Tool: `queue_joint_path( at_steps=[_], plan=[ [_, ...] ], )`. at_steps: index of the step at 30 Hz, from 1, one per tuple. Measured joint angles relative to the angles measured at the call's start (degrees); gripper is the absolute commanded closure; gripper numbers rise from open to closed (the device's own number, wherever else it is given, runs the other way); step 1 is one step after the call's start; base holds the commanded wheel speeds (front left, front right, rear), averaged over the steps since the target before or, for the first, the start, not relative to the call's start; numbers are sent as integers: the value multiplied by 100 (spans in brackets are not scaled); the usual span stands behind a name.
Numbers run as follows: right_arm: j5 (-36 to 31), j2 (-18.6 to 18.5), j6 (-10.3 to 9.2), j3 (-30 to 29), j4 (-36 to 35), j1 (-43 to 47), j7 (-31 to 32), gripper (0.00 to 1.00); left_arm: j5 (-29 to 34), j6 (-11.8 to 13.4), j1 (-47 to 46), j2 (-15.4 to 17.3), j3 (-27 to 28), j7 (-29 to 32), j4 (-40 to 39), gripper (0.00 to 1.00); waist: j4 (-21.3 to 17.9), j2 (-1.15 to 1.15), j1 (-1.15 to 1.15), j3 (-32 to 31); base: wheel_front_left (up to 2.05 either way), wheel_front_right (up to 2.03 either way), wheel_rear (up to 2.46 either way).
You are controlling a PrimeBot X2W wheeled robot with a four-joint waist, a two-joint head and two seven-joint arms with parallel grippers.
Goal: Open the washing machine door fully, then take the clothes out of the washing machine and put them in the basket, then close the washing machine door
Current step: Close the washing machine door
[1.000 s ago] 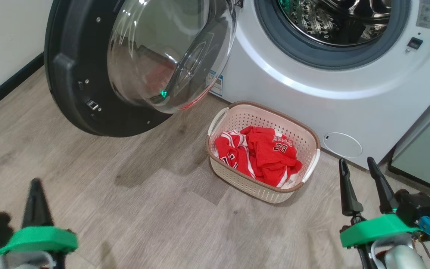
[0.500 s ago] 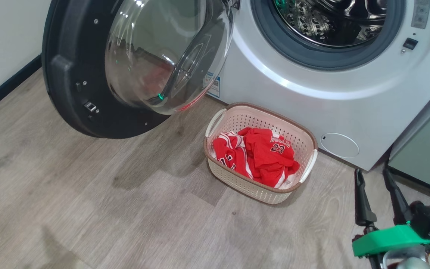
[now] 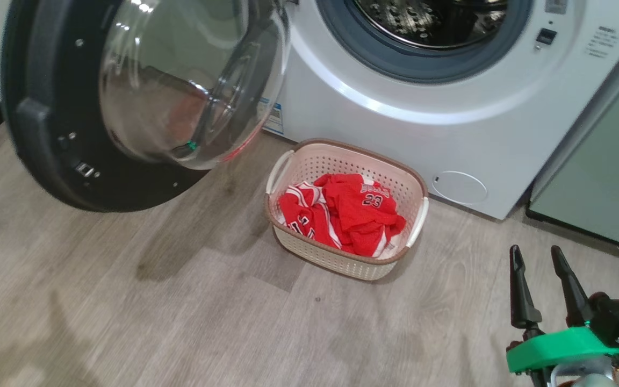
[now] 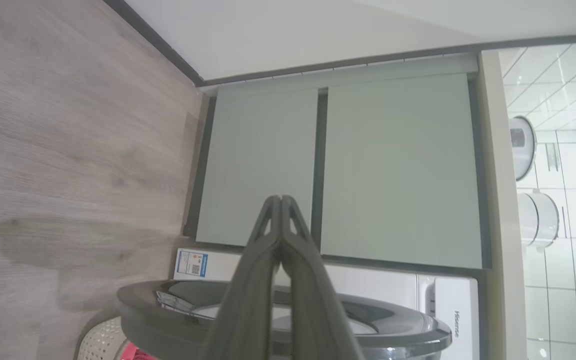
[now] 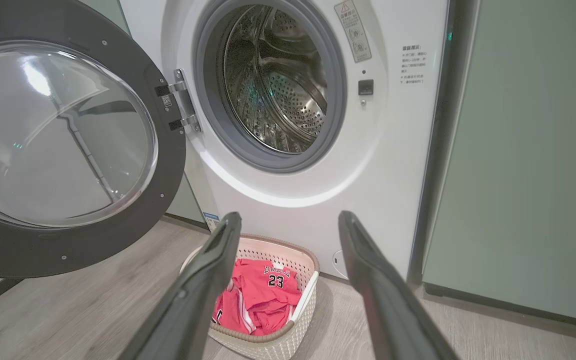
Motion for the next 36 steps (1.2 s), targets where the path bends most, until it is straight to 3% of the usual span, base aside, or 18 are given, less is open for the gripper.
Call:
queue_joint_path(
  at_steps=[7, 24, 36],
  plan=[
    [-18, -45, 0, 81, 0, -28, 0, 0, 18, 1, -270, 114, -183, 294, 270, 100, -265, 0, 0, 141, 0, 0, 0],
    [-51, -225, 0, 190, -7, -283, 0, 0, 154, 33, -229, 70, -352, 269, 714, 100, -843, 0, 0, 613, 0, 0, 0],
    [-92, -255, 0, 29, -36, -367, 0, 0, 109, -422, -62, -320, -545, 1135, 792, 100, -748, 0, 0, 604, 0, 0, 0]
  ],
)
